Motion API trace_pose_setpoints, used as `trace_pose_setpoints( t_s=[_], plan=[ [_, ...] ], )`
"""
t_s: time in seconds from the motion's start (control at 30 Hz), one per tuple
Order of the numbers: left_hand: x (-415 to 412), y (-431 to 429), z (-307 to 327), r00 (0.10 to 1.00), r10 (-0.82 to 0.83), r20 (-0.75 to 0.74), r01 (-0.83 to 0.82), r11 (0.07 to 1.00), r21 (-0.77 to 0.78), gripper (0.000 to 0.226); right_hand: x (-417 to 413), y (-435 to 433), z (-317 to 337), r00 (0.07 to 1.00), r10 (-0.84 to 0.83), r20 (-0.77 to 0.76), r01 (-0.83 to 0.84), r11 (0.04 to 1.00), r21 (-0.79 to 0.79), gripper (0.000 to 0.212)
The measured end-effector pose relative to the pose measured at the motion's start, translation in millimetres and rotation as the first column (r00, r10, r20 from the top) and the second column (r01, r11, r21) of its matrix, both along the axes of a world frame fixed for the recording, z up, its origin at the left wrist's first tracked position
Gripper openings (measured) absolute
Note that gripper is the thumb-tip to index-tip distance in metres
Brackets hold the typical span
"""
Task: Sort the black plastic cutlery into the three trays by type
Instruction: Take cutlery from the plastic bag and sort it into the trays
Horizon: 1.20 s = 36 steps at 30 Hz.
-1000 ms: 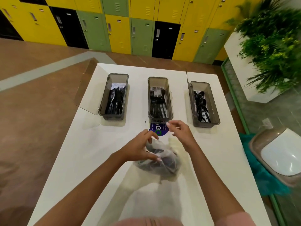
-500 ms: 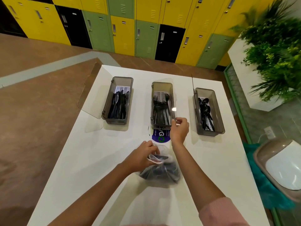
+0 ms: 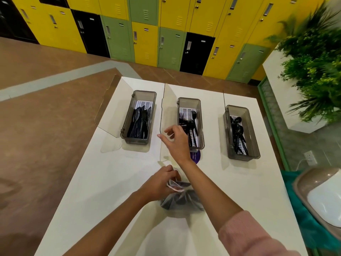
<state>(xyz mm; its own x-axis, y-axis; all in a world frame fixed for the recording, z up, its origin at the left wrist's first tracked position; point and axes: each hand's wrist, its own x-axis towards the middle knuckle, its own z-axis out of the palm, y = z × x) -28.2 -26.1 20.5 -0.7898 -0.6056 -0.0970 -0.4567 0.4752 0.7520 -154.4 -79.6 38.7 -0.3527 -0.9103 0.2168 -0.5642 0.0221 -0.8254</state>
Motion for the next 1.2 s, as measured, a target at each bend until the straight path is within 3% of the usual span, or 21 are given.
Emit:
trace_pose_setpoints(
  t_s=[0.3,0.57,0.8,0.9,1.0,1.1,1.2],
  plan=[
    [6,-3,-1,1.000,0.015,-0.022,-0.015,1.000,-0.019,0.032,-19,19,6,0.993,0.004,0.114,-0.019,0.992,0.127,0.024],
    [4,-6,5,0.998,0.055,-0.017,-0.056,0.998,-0.037,0.022,-60,98,16,0.926,0.198,0.320,-0.334,0.825,0.455,0.016],
    [4,-3,5,0.993,0.099,-0.070,-0.100,0.995,-0.004,0.013,-64,135,13,0.867,0.296,0.402,-0.466,0.768,0.439,0.033],
    [2,2,11,0.978,0.195,-0.075,-0.186,0.977,0.107,0.026,-61,137,10,0.893,0.308,0.327,-0.427,0.810,0.403,0.018],
    [0,7,17,0.961,0.262,-0.087,-0.242,0.950,0.197,0.037,-60,137,2,0.933,0.203,0.299,-0.307,0.880,0.362,0.009],
    [-2,12,17,0.967,0.234,-0.096,-0.201,0.941,0.272,0.054,-57,137,-5,0.931,0.128,0.341,-0.248,0.909,0.335,0.007],
    [-4,15,12,0.970,0.227,-0.089,-0.199,0.948,0.248,0.054,-52,140,-7,0.931,0.071,0.358,-0.196,0.924,0.329,0.012]
  ],
)
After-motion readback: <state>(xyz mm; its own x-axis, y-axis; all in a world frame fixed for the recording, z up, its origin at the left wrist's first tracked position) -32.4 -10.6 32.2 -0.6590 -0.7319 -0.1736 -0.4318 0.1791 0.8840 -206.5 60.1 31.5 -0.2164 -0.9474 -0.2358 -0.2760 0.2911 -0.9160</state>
